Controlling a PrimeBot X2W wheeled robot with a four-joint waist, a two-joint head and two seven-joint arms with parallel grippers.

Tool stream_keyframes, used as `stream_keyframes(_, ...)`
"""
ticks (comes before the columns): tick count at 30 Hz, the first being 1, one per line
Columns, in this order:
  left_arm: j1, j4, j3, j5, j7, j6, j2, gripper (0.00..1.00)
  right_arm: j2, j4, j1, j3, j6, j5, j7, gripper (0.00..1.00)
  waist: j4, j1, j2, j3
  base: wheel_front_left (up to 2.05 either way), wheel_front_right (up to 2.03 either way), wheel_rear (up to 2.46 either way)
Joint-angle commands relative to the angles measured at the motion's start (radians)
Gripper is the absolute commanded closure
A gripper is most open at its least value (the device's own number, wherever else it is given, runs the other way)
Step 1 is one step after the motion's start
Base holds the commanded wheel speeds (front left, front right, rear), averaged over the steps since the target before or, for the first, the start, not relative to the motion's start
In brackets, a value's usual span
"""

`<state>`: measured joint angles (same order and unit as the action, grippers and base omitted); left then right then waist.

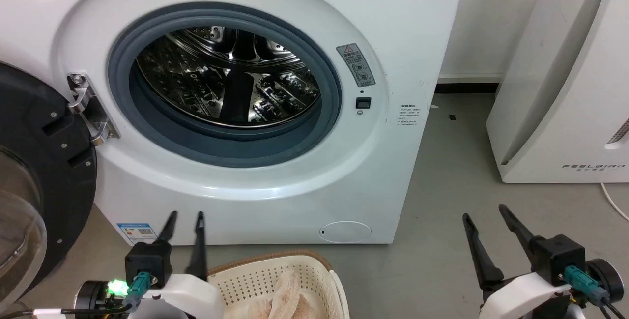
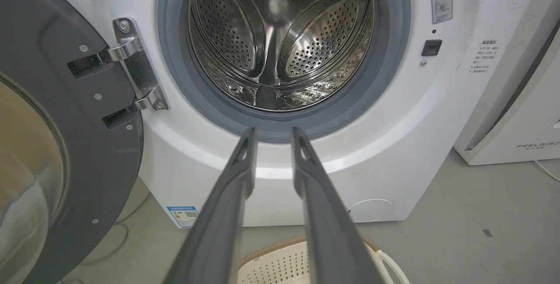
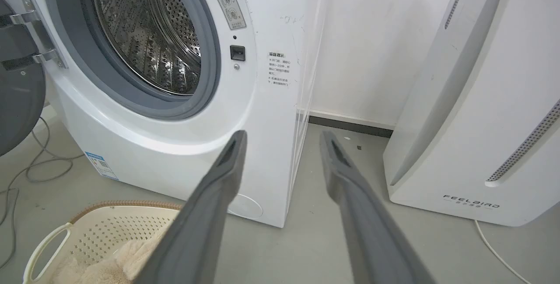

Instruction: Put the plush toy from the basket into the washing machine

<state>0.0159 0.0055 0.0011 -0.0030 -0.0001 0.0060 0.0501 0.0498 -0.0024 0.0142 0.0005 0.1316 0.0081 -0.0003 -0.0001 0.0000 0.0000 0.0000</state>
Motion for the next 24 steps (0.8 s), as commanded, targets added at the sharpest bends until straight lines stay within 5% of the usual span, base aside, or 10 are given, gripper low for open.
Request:
stream_keyframes(1, 0.000, 0.002, -0.003, 0.000, -0.004, 0.001, 0.000, 0.00, 0.000, 0.001, 0.001, -0.001, 0.000, 0.003, -0.004, 0.00, 0.000, 0.0000, 0.0000, 0.000, 0.00, 0.00, 0.00)
stream_keyframes(24, -0.029, 0.061, -0.047, -0.013, -0.053, 0.012, 0.001, 0.00, 0.000, -0.013, -0.014, -0.027, 0.000, 0.015, -0.053, 0.00, -0.022, 0.0000, 0.0000, 0.054, 0.00, 0.00, 0.00)
